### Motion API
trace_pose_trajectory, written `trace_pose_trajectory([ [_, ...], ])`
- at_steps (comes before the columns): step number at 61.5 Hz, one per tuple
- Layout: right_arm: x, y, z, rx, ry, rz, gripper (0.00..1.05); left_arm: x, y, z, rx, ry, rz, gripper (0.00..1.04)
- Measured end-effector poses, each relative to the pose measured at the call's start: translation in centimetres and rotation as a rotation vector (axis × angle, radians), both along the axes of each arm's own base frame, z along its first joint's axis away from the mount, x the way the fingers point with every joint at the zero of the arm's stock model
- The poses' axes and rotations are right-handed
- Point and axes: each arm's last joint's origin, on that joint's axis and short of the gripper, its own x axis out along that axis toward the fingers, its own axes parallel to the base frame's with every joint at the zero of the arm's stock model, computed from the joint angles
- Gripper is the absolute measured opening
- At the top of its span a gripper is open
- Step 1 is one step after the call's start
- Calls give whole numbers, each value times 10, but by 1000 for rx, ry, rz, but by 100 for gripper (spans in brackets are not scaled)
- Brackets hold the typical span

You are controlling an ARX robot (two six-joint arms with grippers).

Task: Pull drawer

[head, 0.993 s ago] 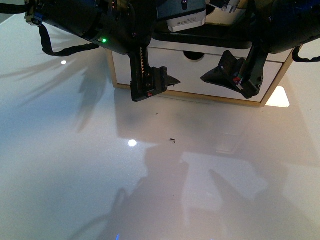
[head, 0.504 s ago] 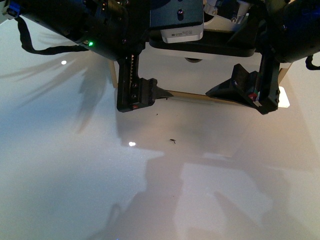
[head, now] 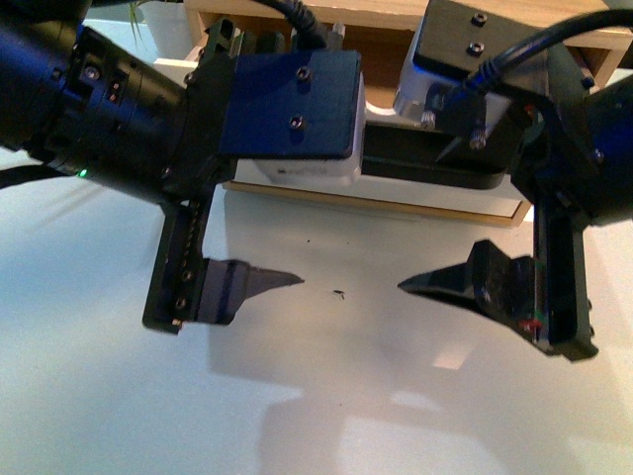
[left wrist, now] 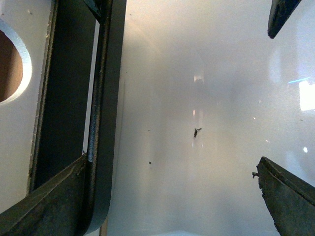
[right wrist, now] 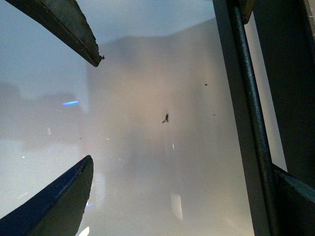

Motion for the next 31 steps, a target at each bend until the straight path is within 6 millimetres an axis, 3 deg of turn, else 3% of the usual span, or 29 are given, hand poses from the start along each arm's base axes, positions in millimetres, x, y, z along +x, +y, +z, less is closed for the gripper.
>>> trace_pose_trajectory([
  [24, -17, 1, 2, 75, -4, -50, 96, -22, 9, 3, -74, -8, 21, 97],
  [31, -22, -8, 21, 159, -48, -109, 96, -30, 13, 15, -160, -17, 62, 97],
])
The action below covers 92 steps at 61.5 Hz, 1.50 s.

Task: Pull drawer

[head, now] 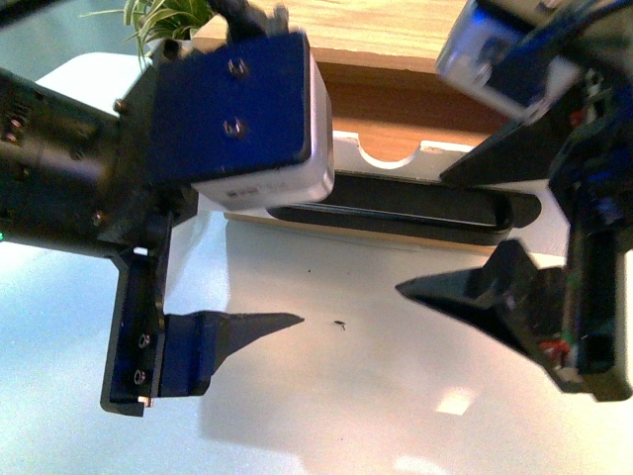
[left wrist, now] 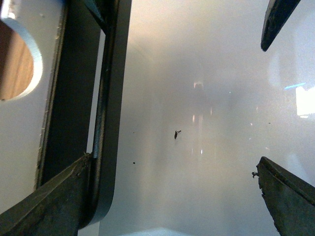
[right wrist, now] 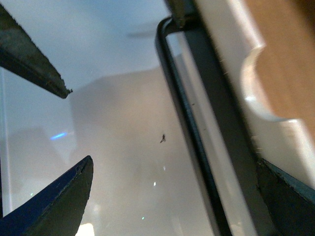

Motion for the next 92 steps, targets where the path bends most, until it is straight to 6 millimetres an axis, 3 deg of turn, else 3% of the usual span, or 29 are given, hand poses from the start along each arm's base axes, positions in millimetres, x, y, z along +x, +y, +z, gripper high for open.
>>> trace_pose_trajectory([
  [9, -14, -14, 23, 97, -86, -60, 96, -8, 5, 26, -119, -70, 73, 97],
  [18, -27, -31, 29, 162, -162, -160, 96, -16, 16, 45, -213, -151, 194, 97],
  [33, -61, -78, 39, 371, -339, -501, 96, -36, 66, 63, -465, -252, 654, 97],
  [42, -95, -108, 36, 498, -389, -732, 96, -69, 97, 55, -611, -200, 884, 97],
  [57, -151, -131, 25, 649, -428, -960, 96, -115, 131, 32, -777, -42, 1162, 97],
  [65, -161, -135, 22, 684, -442, -1046, 96, -121, 145, 30, -860, -20, 1270, 97],
  [75, -161, -135, 22, 698, -434, -1049, 96, -121, 146, 30, -882, -5, 1277, 97],
  [78, -166, -134, 19, 676, -440, -1056, 86, -122, 146, 29, -891, -55, 1284, 93],
  [81, -169, -131, 13, 669, -467, -1054, 72, -126, 145, 26, -913, -136, 1283, 79],
  [92, -169, -117, -2, 649, -480, -1062, 25, -142, 131, 16, -909, -150, 1270, 31],
])
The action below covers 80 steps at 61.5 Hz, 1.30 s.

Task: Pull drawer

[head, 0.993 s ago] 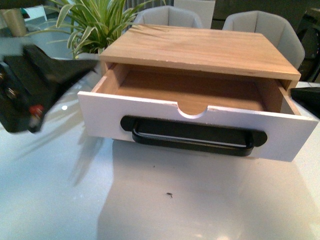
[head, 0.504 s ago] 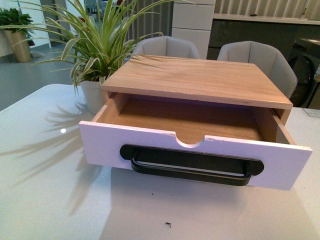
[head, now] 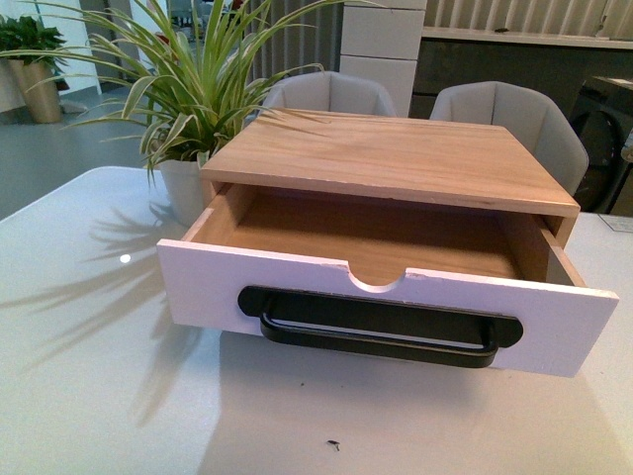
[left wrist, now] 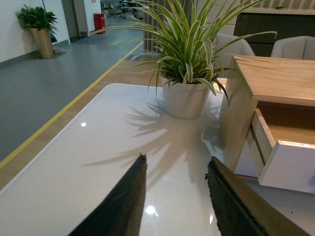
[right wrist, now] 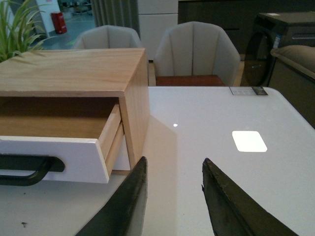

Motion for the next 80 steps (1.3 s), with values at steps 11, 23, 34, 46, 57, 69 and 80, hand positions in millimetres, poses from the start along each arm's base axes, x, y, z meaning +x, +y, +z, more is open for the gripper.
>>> trace_pose_trajectory([
  [11, 0, 3, -7, -3, 2, 22, 2, -8, 0, -5, 2, -16, 0, 3],
  [23, 0, 3, -13, -3, 0, 23, 2, -16, 0, -8, 3, -21, 0, 3],
  [34, -2, 3, -14, -4, -27, 23, 2, -21, 0, -7, 3, -22, 0, 3],
  [46, -2, 3, -14, -4, -28, 23, 2, -26, 0, -8, 3, -21, 0, 3],
  [57, -2, 3, -14, -4, -28, 23, 2, -29, 0, -8, 3, -21, 0, 3],
  [69, -2, 3, -14, -4, -29, 23, 2, -40, 0, -11, 3, -14, -1, 3],
  [80, -2, 3, -14, -4, -29, 23, 2, -41, 0, -11, 3, -16, 0, 3],
])
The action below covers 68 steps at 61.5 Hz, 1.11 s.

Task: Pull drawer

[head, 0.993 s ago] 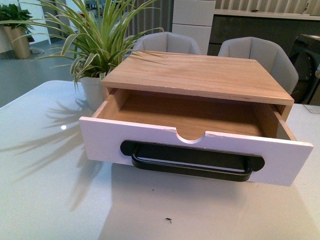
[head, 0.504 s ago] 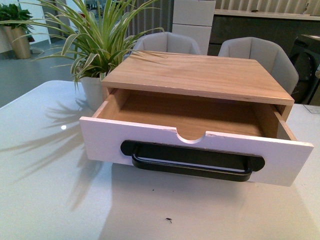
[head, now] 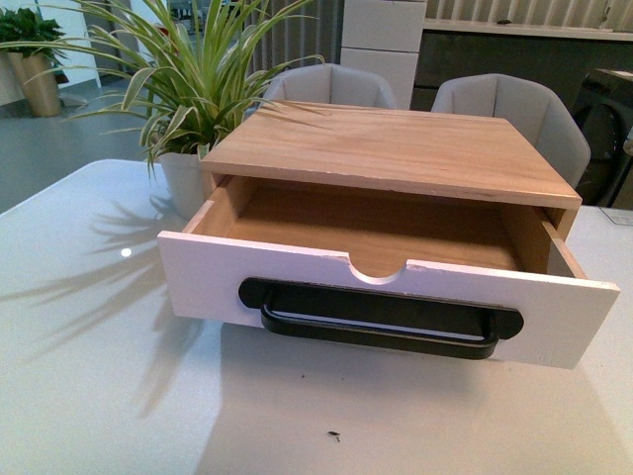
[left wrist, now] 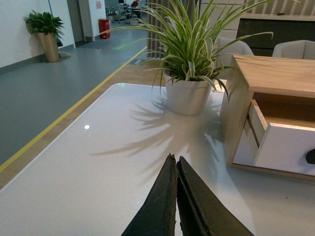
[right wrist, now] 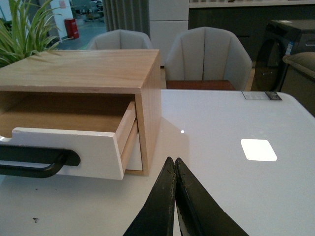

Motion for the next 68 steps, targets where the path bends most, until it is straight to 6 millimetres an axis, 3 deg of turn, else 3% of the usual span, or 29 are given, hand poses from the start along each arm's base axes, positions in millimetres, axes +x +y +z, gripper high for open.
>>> trace_pose_trajectory([
  [5, 0, 0, 0, 0, 0, 0, 4, 0, 0, 0, 0, 0, 0, 11],
  [33, 0, 0, 0, 0, 0, 0, 91, 0, 0, 0, 0, 0, 0, 98],
  [36, 0, 0, 0, 0, 0, 0, 97, 0, 0, 0, 3, 0, 0, 98],
  [68, 0, 0, 0, 0, 0, 0, 96, 0, 0, 0, 3, 0, 0, 97],
])
